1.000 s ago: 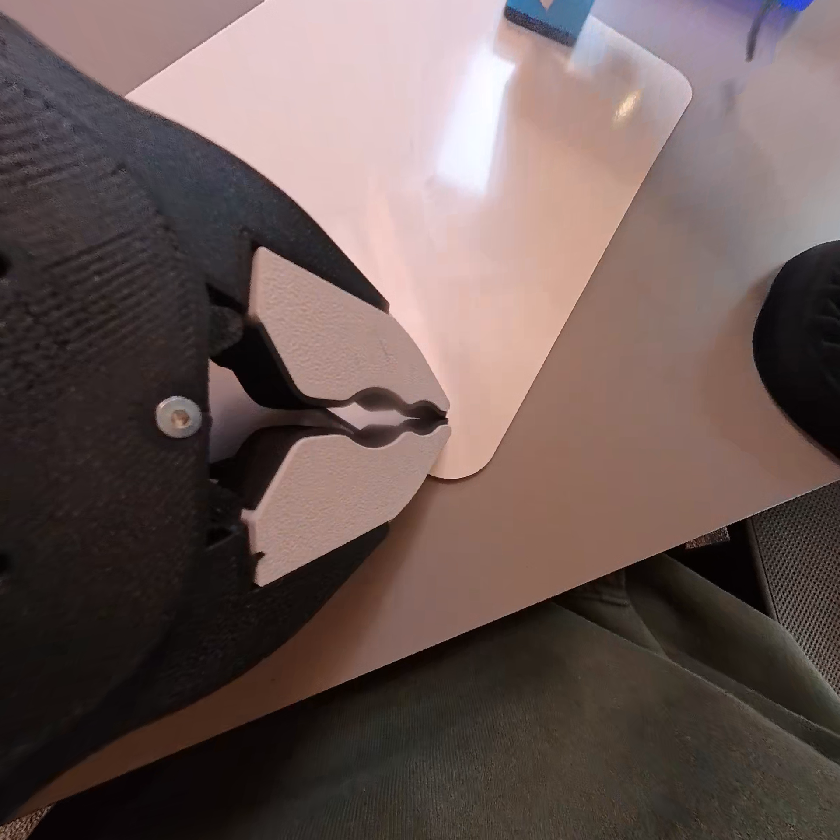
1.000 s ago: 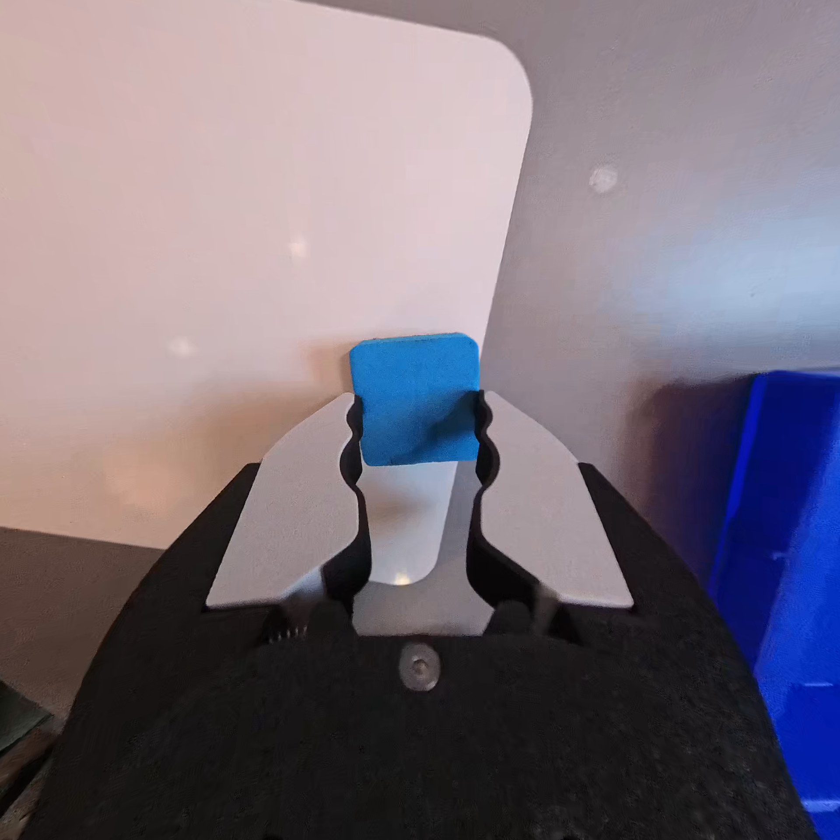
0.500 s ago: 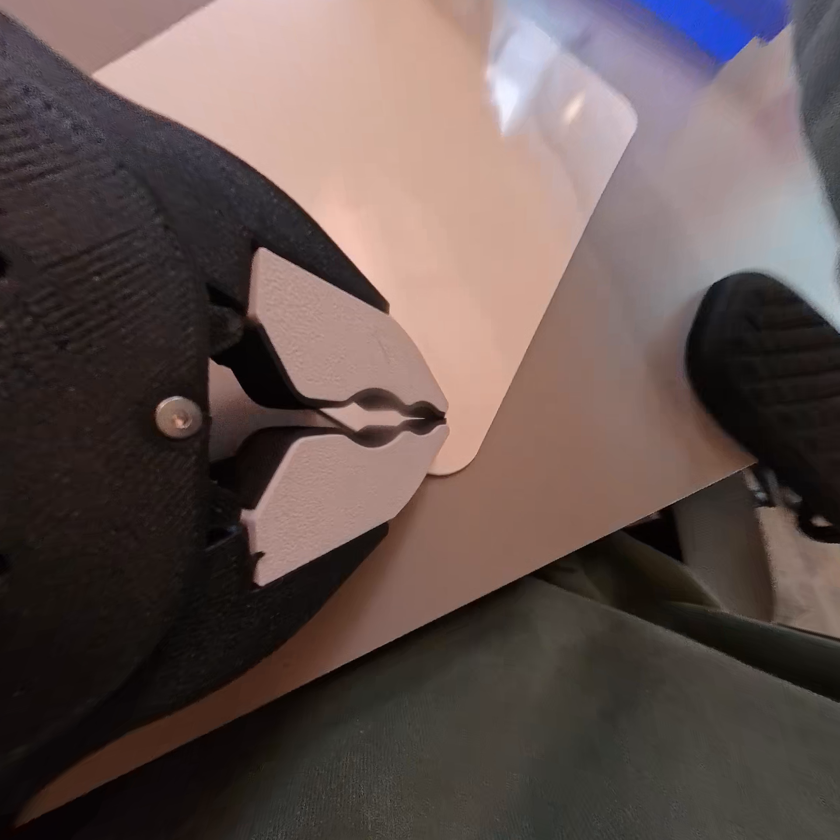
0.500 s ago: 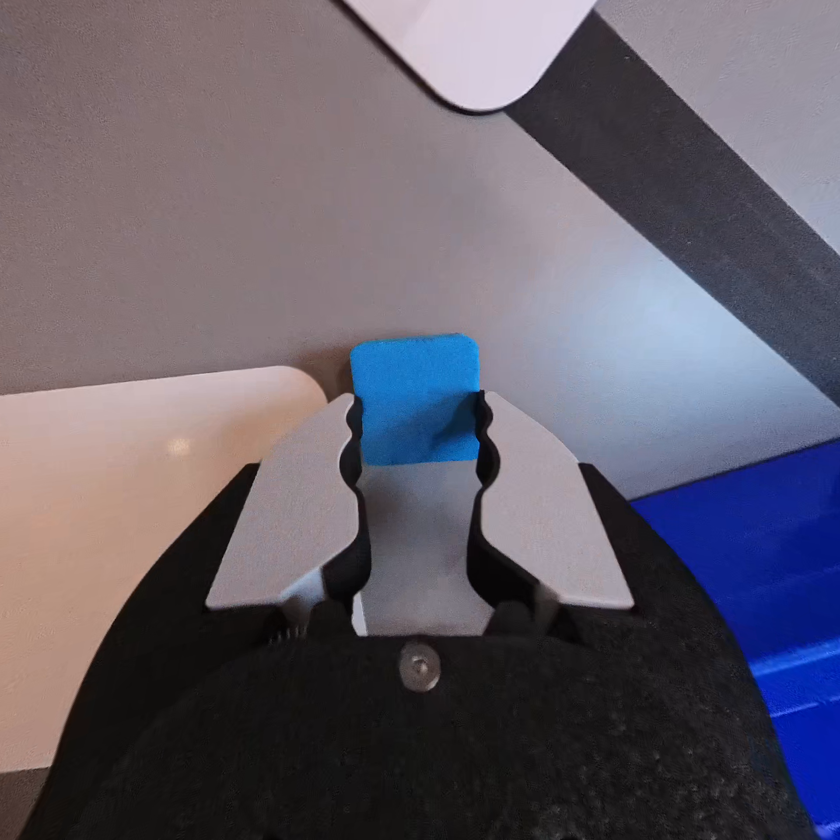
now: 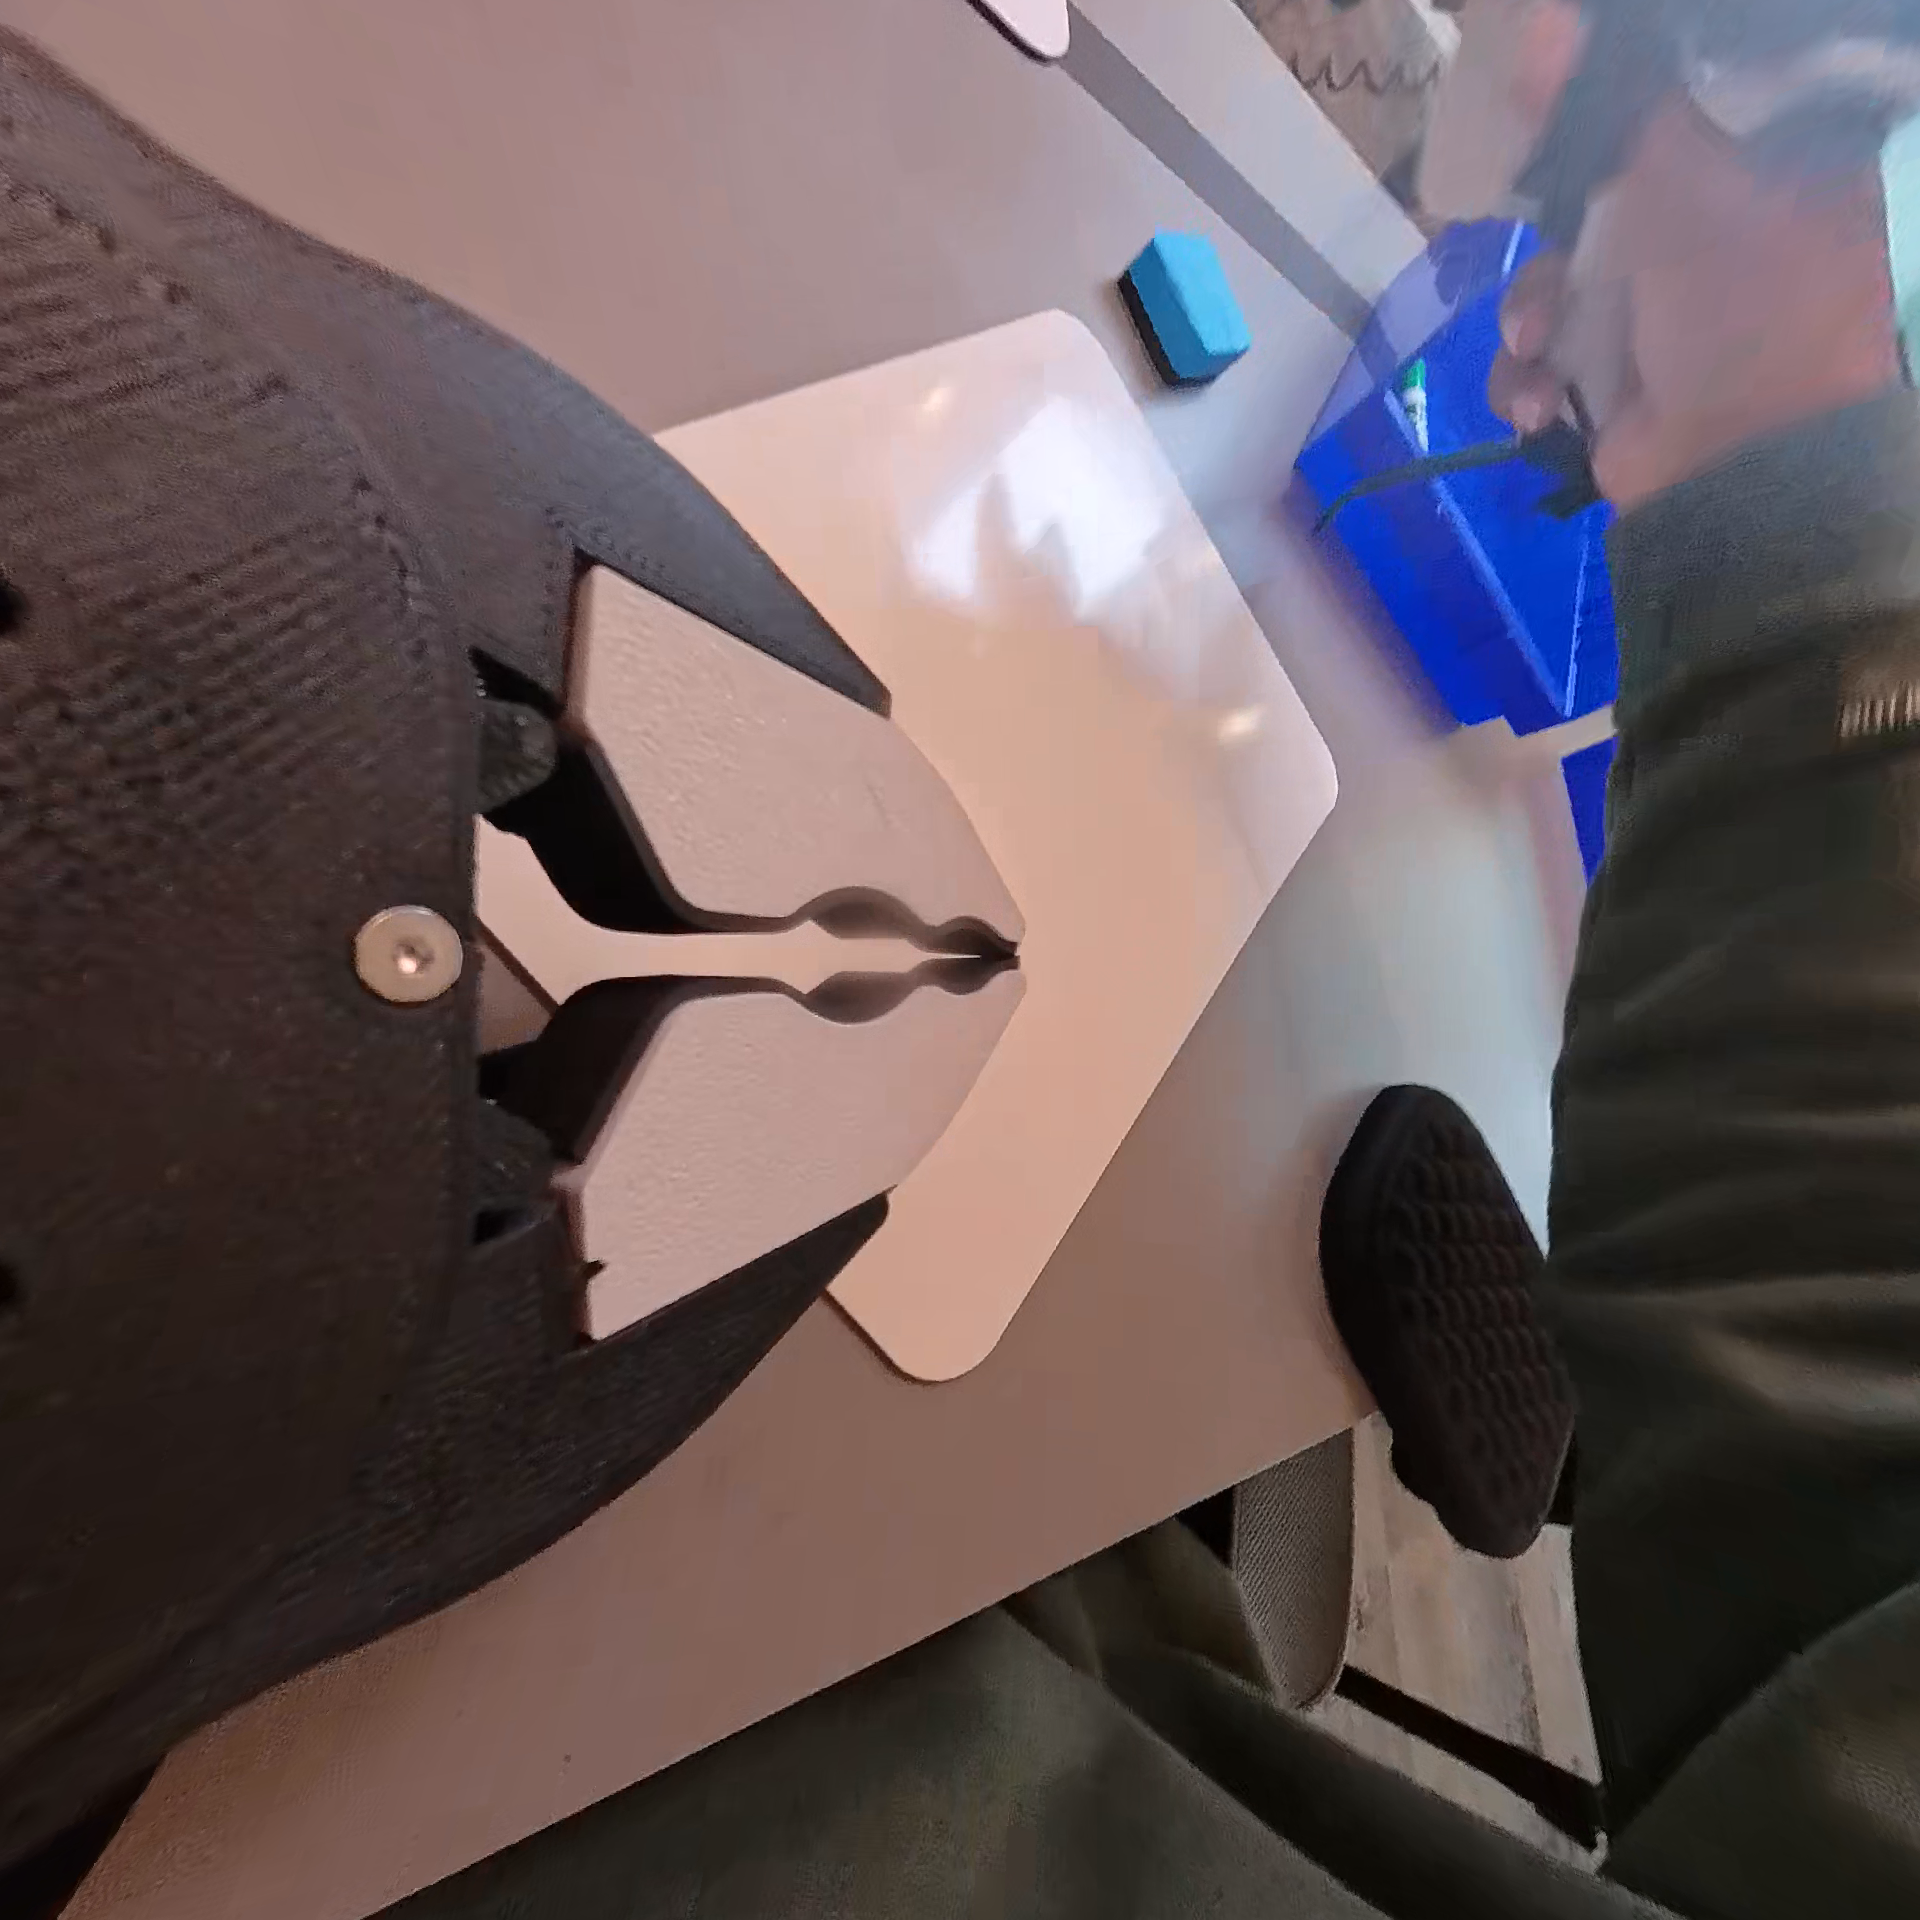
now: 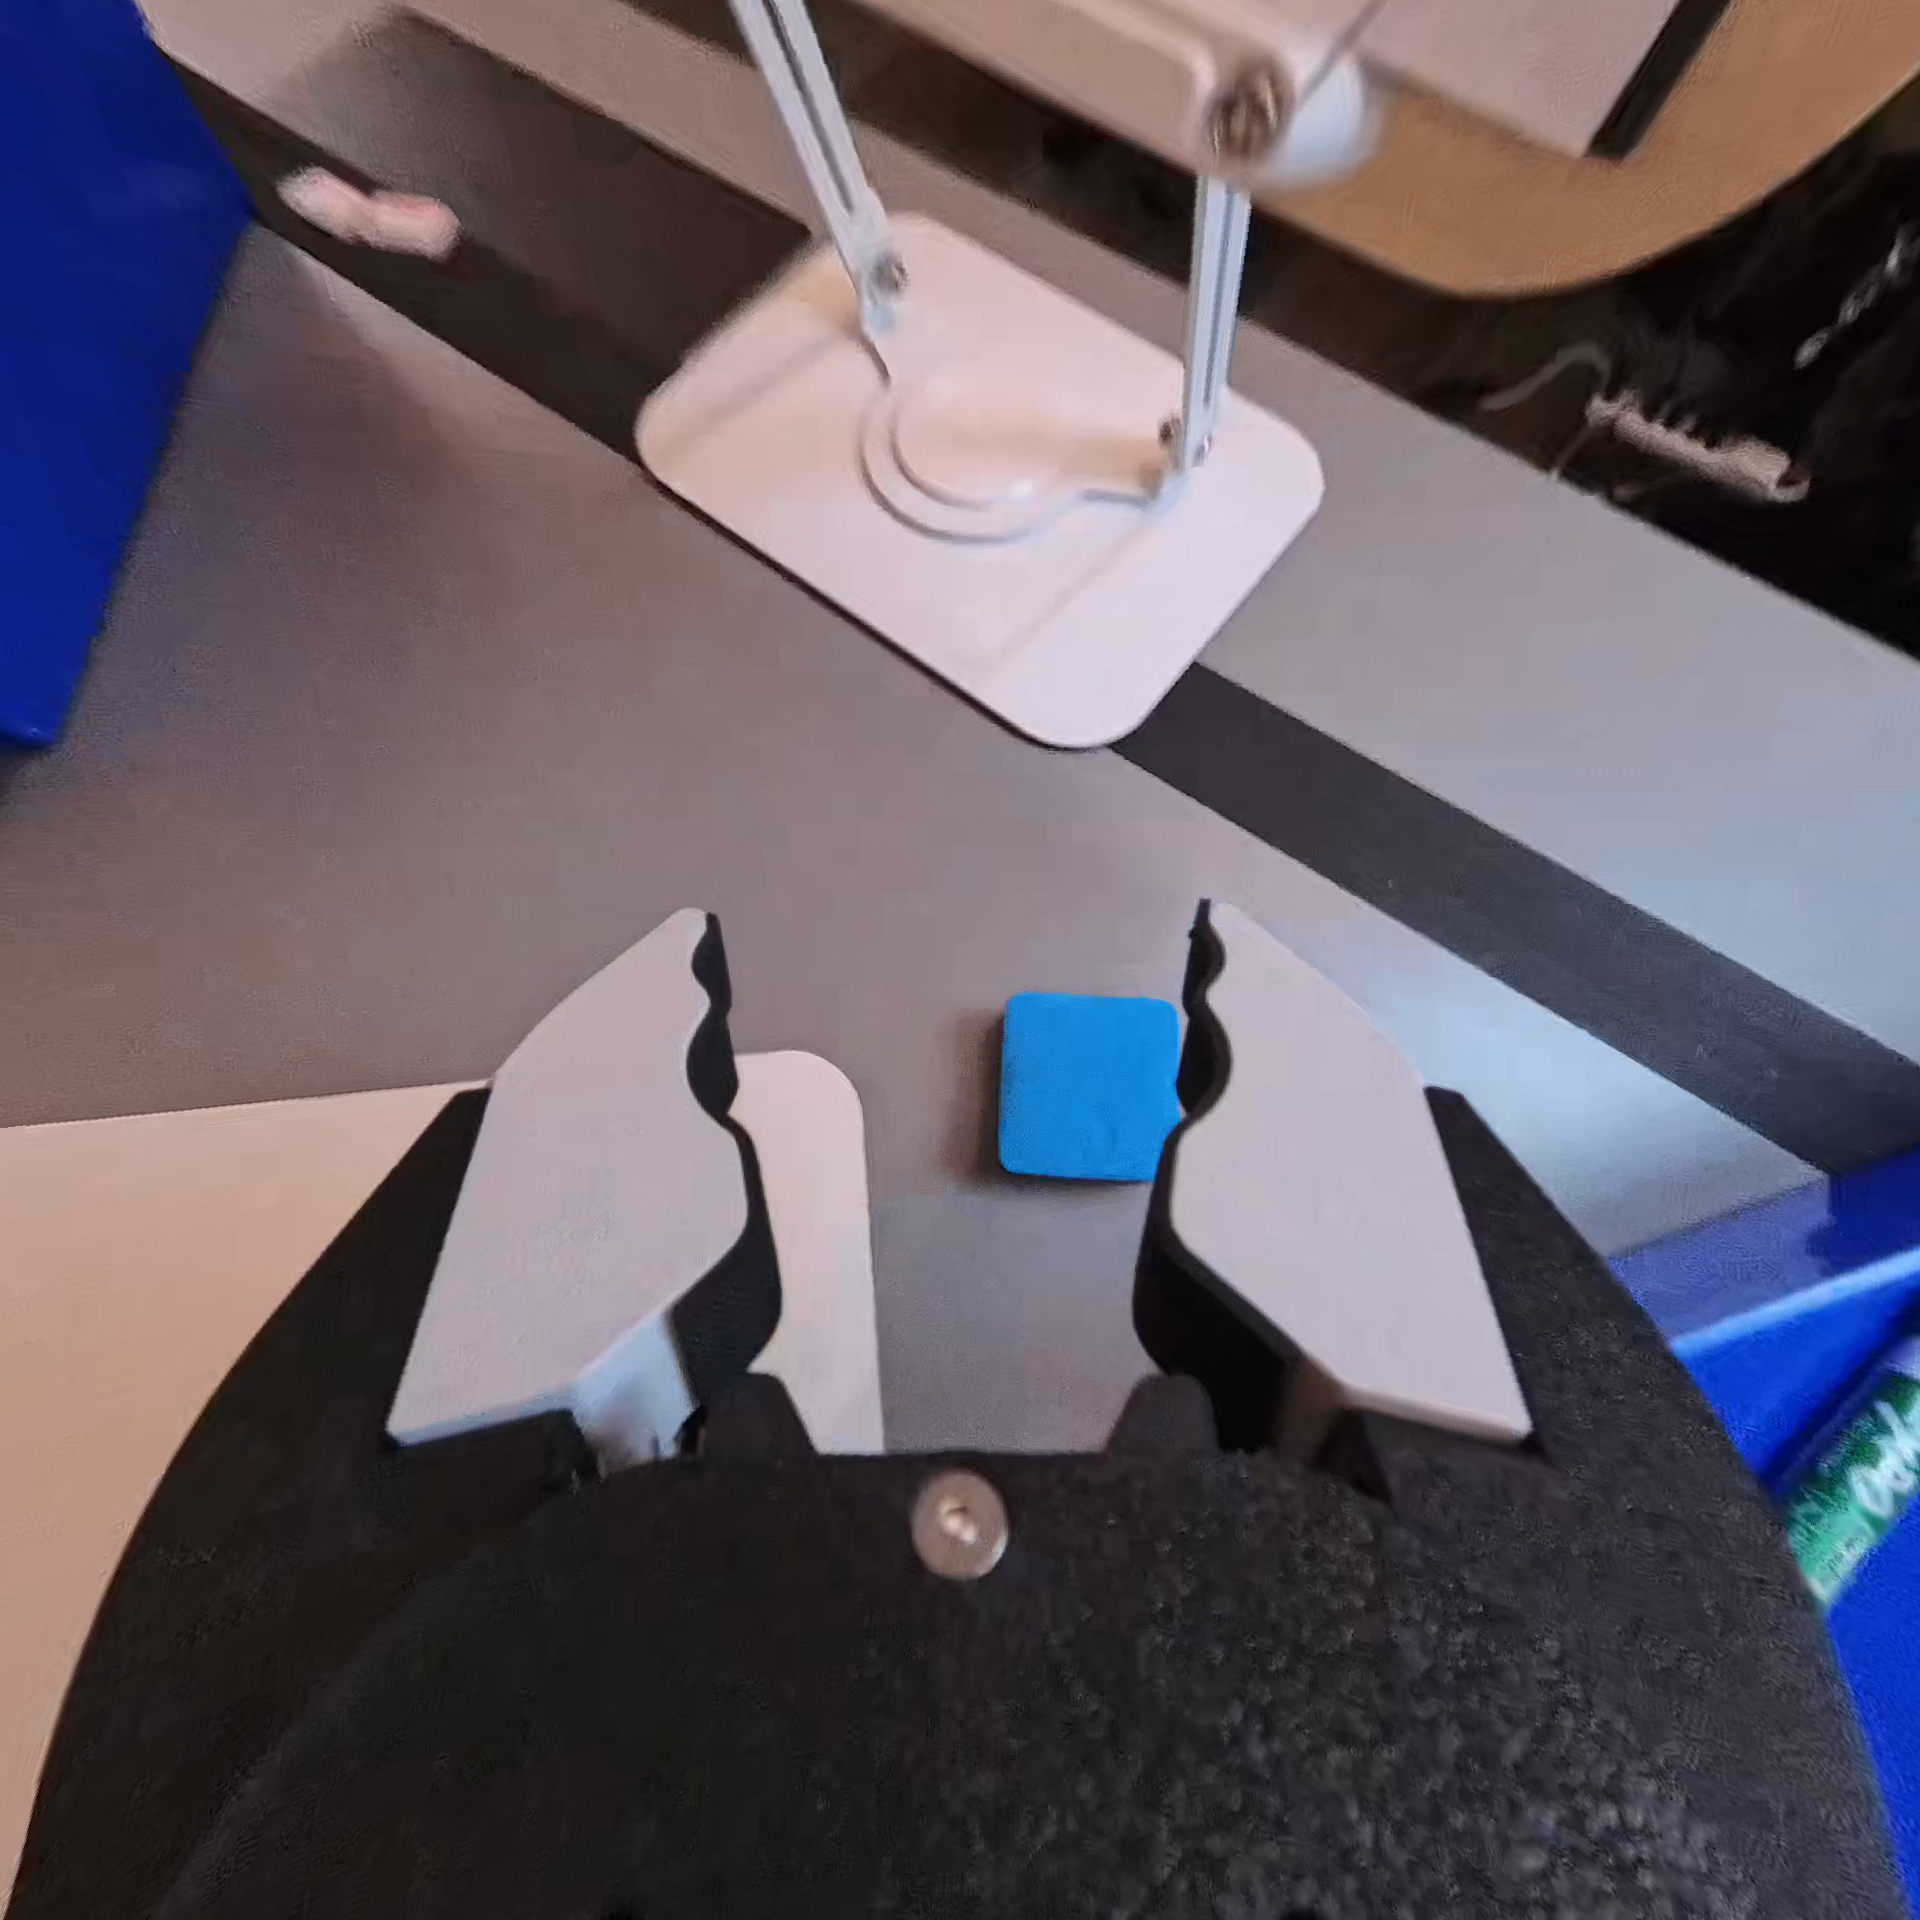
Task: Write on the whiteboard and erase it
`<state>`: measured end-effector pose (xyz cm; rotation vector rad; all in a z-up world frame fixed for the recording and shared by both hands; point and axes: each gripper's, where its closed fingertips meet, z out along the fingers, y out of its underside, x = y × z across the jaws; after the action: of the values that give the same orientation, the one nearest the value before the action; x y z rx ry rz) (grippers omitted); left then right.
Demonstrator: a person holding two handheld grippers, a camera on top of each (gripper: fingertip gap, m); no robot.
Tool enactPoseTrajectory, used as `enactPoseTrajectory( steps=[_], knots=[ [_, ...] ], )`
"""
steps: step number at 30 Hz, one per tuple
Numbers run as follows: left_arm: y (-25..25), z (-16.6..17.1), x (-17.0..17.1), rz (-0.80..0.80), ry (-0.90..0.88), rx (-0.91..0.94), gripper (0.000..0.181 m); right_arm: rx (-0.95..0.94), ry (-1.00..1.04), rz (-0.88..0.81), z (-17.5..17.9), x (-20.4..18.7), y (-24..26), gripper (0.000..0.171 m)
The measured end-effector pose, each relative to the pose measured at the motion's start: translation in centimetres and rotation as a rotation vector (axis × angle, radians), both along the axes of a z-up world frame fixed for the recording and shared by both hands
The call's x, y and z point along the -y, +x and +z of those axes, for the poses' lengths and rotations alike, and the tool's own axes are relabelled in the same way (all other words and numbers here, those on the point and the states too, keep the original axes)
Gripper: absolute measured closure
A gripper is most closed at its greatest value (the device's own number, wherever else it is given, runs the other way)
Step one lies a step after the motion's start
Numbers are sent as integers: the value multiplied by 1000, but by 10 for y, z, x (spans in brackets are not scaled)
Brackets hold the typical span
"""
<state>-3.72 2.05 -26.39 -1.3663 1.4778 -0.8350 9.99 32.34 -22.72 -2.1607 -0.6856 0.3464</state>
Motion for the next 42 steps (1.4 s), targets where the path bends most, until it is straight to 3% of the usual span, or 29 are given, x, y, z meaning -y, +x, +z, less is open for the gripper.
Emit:
enactPoseTrajectory(
  steps=[4, 9, 10, 15, 20, 22, 24, 25, 33, 38, 42],
  knots=[
    [-9, 11, -18, 68, -43, 56, 181, -203, 178, 75, 39, 43, -12, 90],
    [-26, 14, -51, 181, -75, 88, 181, -284, 319, 131, 29, 96, -12, 94],
    [-31, 14, -62, 221, -82, 97, 174, -294, 346, 135, 23, 103, -11, 95],
    [-60, 17, -108, 395, -138, 147, 165, -361, 398, 138, -1, 110, -7, 104],
    [-96, 33, -144, 564, -177, 186, 139, -399, 440, 150, 5, 115, -11, 108],
    [-114, 45, -157, 632, -175, 219, 136, -393, 462, 171, 6, 120, -12, 123],
    [-132, 58, -169, 692, -161, 255, 136, -370, 501, 192, 10, 123, -11, 164],
    [-140, 64, -174, 718, -161, 277, 137, -372, 525, 214, 13, 127, -12, 171],
    [-194, 100, -230, 909, -255, 416, 140, -373, 552, 244, 28, 139, -9, 171],
    [-233, 83, -272, 1119, -233, 271, 139, -312, 589, 275, 30, 144, -15, 171],
    [-264, 39, -301, 1255, -350, 115, 141, -274, 593, 295, 25, 147, -20, 171]
  ],
)
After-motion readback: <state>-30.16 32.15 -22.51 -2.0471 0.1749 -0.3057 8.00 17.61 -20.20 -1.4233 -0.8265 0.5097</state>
